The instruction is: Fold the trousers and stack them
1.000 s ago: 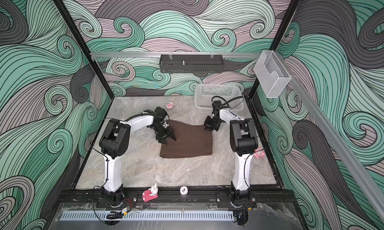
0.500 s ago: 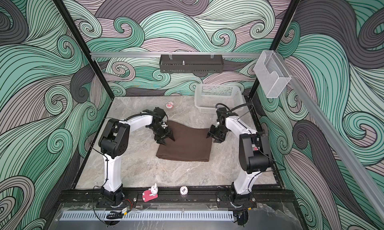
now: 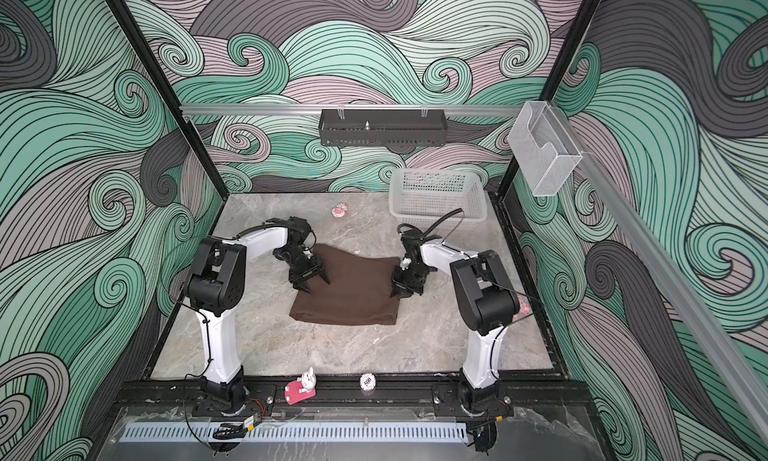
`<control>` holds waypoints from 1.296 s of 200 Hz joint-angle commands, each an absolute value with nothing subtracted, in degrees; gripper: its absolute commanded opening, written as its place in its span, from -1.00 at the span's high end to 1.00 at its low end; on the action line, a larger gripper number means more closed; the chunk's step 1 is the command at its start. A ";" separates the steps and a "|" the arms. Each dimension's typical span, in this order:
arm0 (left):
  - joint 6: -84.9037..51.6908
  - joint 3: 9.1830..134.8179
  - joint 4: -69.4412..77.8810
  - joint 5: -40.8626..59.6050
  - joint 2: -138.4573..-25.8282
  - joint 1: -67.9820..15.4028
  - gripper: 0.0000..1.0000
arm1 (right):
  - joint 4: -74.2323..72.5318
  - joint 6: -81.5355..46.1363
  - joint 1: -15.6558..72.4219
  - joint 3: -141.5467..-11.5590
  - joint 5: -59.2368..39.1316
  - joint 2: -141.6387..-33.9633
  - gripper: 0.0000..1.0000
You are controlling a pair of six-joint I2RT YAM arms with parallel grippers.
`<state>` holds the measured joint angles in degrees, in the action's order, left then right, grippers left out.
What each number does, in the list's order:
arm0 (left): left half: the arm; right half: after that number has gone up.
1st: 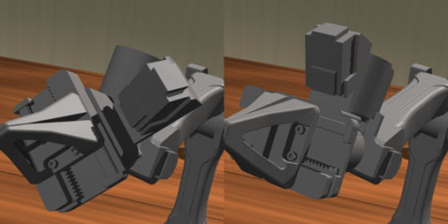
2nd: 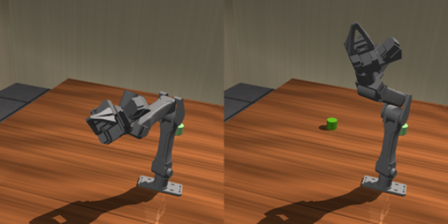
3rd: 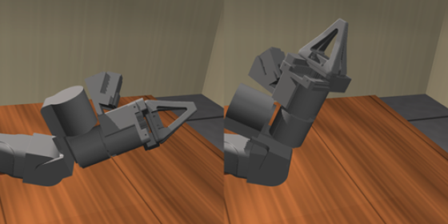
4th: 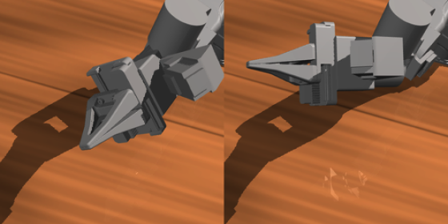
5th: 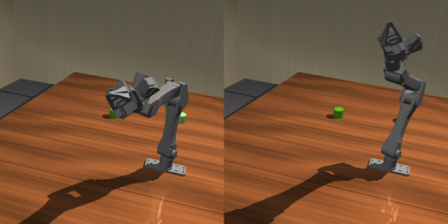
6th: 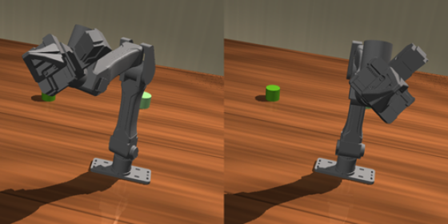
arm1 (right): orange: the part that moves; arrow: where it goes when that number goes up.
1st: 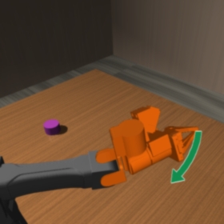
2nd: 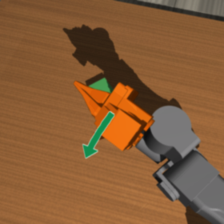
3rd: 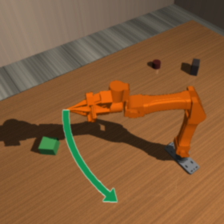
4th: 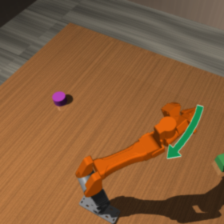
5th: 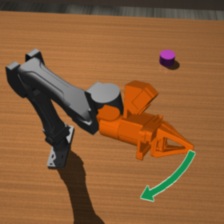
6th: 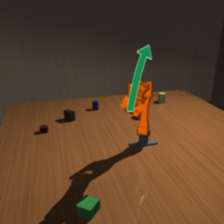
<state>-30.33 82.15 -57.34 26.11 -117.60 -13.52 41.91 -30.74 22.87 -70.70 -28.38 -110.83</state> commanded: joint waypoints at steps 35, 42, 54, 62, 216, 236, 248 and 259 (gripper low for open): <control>-22.82 82.02 -63.58 10.56 -114.04 -4.24 -0.38 | 40.57 -32.30 27.50 -84.66 -28.81 -116.31 0.24; -22.08 82.85 -64.10 9.96 -112.84 -3.89 -0.40 | 41.17 -31.90 27.51 -85.51 -28.07 -115.48 0.12; -21.49 84.46 -65.27 8.41 -110.40 -3.95 -0.42 | 42.06 -30.90 27.51 -86.12 -25.87 -113.28 0.00; -21.54 85.48 -65.81 8.15 -108.48 -4.00 -0.50 | 42.69 -29.88 27.42 -86.18 -24.08 -111.40 -0.06; -36.74 66.33 -53.22 -3.37 -89.67 -22.56 -0.97 | 6.62 -4.92 35.80 -42.91 -14.26 -66.20 -0.30; -38.58 65.74 -52.59 -4.56 -91.06 -23.10 -0.97 | 5.58 -2.46 38.33 -40.43 -17.85 -65.30 -0.29; -39.17 65.58 -51.66 -4.53 -91.91 -23.42 -0.97 | 5.47 -1.94 39.56 -39.69 -18.87 -65.39 -0.28; -39.37 65.88 -50.85 -4.03 -93.05 -23.72 -0.97 | 5.41 -1.86 40.60 -39.29 -19.23 -65.38 -0.28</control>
